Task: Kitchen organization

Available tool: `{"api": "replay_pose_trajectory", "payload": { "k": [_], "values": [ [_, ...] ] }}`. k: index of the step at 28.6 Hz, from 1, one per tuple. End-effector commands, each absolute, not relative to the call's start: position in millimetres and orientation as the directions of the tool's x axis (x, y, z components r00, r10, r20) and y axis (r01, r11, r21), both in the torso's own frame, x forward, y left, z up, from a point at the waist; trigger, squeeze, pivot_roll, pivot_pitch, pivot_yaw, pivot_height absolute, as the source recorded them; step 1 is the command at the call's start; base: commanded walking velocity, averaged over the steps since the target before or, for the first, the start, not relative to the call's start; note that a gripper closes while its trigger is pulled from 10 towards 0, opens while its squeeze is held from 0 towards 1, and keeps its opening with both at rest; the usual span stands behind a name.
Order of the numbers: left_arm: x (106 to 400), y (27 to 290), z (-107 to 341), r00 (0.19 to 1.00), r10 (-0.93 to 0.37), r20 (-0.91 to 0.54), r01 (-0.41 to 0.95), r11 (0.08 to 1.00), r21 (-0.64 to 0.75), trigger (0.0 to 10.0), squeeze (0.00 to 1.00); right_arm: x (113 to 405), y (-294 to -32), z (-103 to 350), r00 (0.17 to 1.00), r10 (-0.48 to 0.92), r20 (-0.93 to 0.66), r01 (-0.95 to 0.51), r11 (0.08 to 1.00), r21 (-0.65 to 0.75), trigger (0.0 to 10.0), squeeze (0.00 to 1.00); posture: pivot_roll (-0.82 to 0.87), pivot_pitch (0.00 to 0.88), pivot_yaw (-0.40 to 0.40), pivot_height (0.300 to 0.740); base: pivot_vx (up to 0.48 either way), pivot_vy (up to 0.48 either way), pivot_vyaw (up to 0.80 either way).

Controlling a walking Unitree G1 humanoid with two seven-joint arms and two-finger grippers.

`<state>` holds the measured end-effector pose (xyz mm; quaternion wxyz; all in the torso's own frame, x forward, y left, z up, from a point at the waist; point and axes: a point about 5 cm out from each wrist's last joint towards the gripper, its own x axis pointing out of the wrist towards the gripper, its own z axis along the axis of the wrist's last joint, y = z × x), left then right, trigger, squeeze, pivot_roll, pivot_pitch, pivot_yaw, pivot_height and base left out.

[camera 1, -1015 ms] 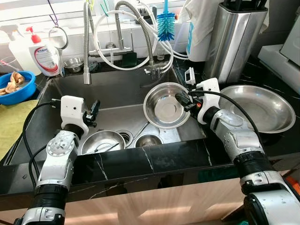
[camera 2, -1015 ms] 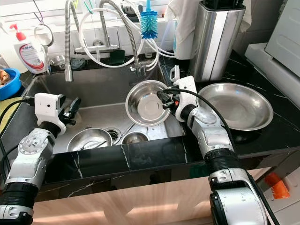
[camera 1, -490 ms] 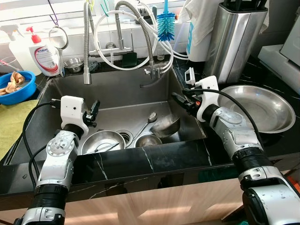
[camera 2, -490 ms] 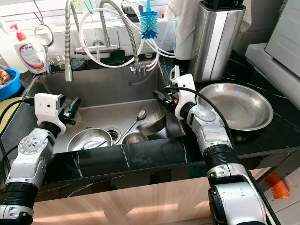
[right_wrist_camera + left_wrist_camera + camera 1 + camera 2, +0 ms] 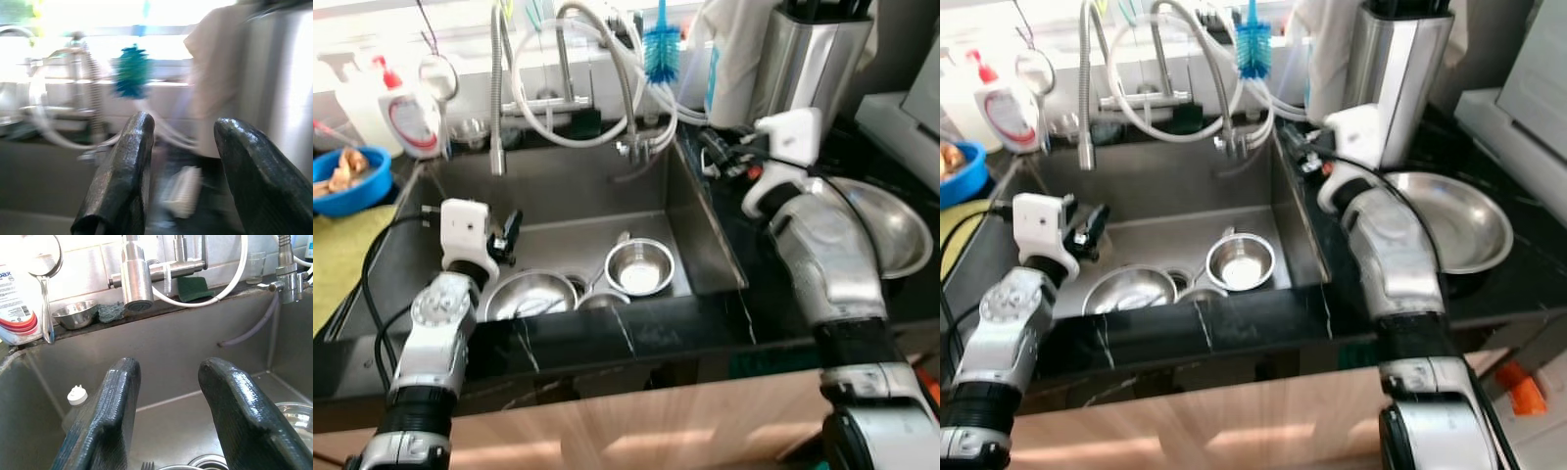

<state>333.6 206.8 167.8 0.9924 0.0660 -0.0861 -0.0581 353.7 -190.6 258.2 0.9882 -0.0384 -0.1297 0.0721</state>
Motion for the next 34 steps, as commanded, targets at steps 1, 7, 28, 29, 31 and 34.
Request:
{"api": "replay_pose_trajectory", "payload": {
  "k": [1,7,28,29,31,34],
  "values": [
    [334.0,208.6,168.9,0.978,-0.138,0.157,0.115,0.982,0.148,10.0,0.00,342.7,-204.4,265.5,0.962,0.054,0.266,-0.038,0.997,-0.066,10.0,0.00,-0.07,0.000,0.054,0.740,0.000,0.000,0.00],
    [337.2,210.7,168.6,0.968,-0.232,0.095,0.217,0.965,0.148,10.0,0.00,310.2,-251.8,264.1,0.952,-0.225,0.209,0.244,0.967,-0.072,10.0,0.00,-0.08,0.000,0.056,0.740,0.000,0.000,0.00],
    [335.9,206.8,167.4,0.935,-0.350,0.050,0.339,0.927,0.158,10.0,0.00,256.1,-306.2,203.7,0.718,-0.650,-0.249,0.693,0.633,0.346,10.0,0.00,-0.09,0.000,0.058,0.740,0.000,0.000,0.00],
    [336.0,207.2,167.5,0.936,-0.349,0.050,0.338,0.928,0.159,10.0,0.00,256.0,-306.1,203.8,0.717,-0.650,-0.252,0.694,0.632,0.345,10.0,0.00,-0.09,0.000,0.058,0.740,0.000,0.000,0.00],
    [336.0,207.8,167.9,0.936,-0.349,0.049,0.337,0.928,0.161,10.0,0.00,257.1,-304.4,203.1,0.726,-0.635,-0.266,0.685,0.631,0.364,10.0,0.00,-0.09,0.000,0.059,0.740,0.000,0.000,0.00],
    [336.1,207.9,168.2,0.936,-0.349,0.050,0.337,0.928,0.162,10.0,0.00,259.6,-302.5,203.3,0.743,-0.613,-0.268,0.666,0.639,0.385,10.0,0.00,-0.08,0.000,0.057,0.740,0.000,0.000,0.00]
  ]
}}
